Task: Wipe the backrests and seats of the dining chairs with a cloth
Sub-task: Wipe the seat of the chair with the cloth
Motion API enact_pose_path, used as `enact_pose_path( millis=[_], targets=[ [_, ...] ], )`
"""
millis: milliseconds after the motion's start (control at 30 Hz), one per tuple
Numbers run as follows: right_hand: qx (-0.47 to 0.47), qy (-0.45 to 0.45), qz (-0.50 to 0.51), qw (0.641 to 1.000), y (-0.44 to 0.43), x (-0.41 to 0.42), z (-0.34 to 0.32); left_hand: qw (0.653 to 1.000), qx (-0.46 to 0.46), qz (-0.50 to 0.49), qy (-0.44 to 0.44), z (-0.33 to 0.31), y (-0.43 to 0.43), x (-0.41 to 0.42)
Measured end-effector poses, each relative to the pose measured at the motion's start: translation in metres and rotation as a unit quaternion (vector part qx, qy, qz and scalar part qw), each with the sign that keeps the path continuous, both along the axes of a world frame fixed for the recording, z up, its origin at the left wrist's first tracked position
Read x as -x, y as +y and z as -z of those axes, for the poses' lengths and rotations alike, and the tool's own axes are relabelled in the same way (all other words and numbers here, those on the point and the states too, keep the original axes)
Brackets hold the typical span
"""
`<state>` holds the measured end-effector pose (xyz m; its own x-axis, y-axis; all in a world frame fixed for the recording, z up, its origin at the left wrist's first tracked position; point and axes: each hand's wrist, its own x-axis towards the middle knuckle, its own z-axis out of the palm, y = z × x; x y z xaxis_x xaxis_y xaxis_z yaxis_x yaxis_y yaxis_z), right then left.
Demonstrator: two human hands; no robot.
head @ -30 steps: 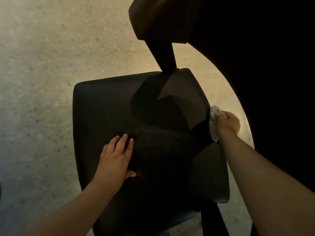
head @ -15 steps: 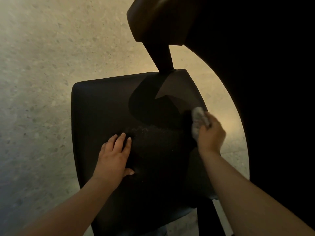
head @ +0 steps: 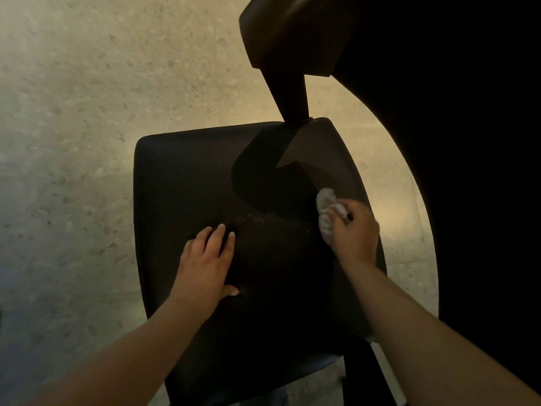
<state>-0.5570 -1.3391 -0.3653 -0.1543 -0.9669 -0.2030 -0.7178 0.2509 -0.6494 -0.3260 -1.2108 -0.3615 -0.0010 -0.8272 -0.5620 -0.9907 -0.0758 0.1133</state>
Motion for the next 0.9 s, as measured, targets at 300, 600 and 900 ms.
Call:
enact_pose_path(
  millis=[300,600,900],
  targets=[
    [-0.022,-0.032,-0.048,0.998,0.023,-0.01,0.012,1.0,-0.003,0.003,0.007,0.0,0.0,-0.002],
    [0.003,0.012,-0.073,0.997,-0.017,-0.006,0.01,1.0,0.004,-0.008,0.018,0.001,0.0,-0.001],
    [-0.032,-0.061,-0.162,0.984,0.021,-0.024,0.004,1.0,0.004,-0.009,0.02,-0.001,-0.001,-0.001]
  ],
)
